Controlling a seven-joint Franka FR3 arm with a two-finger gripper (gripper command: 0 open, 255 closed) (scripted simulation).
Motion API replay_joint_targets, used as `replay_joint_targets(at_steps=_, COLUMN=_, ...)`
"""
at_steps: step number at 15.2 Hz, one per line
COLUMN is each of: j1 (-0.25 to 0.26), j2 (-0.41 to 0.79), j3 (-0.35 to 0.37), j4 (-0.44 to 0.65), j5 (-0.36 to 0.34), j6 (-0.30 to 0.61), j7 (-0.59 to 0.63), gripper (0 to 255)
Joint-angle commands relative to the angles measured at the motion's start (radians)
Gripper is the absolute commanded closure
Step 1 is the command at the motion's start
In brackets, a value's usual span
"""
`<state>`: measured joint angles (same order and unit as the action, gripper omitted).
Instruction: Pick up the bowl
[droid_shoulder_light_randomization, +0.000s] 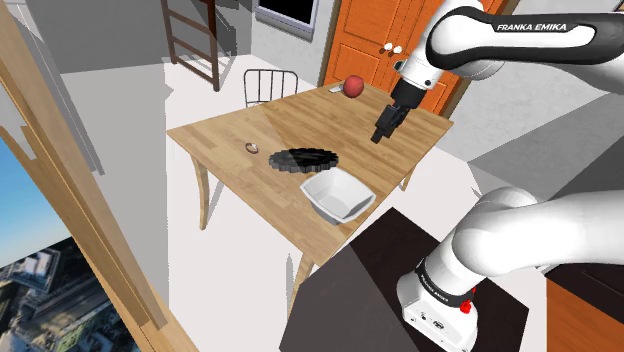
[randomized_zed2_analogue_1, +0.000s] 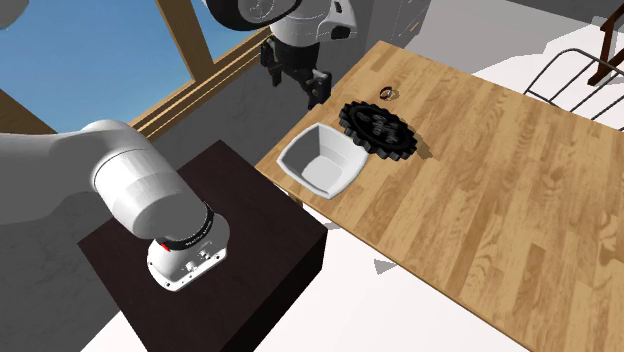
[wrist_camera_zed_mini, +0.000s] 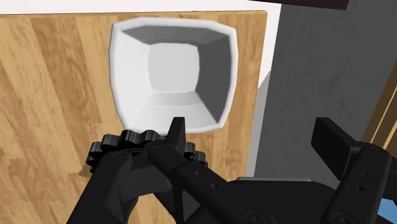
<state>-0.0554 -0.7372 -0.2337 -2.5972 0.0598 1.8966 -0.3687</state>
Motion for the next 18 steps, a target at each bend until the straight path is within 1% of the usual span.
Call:
replay_joint_targets(at_steps=1, j1=-0.007, j2=0.033, j3=-0.039, j4=-0.035, j5=-0.002, j6=0.077, j7=-0.042, gripper=0)
replay_joint_targets(at_steps=4, j1=-0.009, j2=0.106, j3=-0.102, j4=-0.067, j5=0.004, j6=0.189, j7=-0.109, gripper=0)
replay_joint_targets(at_steps=7, j1=0.001, j2=0.197, j3=-0.17, j4=-0.083, j5=0.029, j6=0.302, j7=-0.187, gripper=0)
replay_joint_targets(at_steps=9, j1=0.019, j2=0.268, j3=-0.221, j4=-0.084, j5=0.06, j6=0.375, j7=-0.248, gripper=0)
replay_joint_targets(at_steps=11, j1=0.046, j2=0.346, j3=-0.275, j4=-0.078, j5=0.109, j6=0.443, j7=-0.32, gripper=0)
replay_joint_targets(at_steps=13, j1=0.084, j2=0.431, j3=-0.334, j4=-0.063, j5=0.181, j6=0.504, j7=-0.407, gripper=0)
replay_joint_targets(at_steps=15, j1=0.132, j2=0.526, j3=-0.396, j4=-0.038, j5=0.284, j6=0.552, j7=-0.515, gripper=0)
replay_joint_targets(at_steps=16, j1=0.156, j2=0.578, j3=-0.424, j4=-0.021, j5=0.349, j6=0.569, j7=-0.578, gripper=0)
replay_joint_targets(at_steps=18, j1=0.193, j2=0.692, j3=-0.468, j4=0.021, j5=0.506, j6=0.583, j7=-0.72, gripper=0)
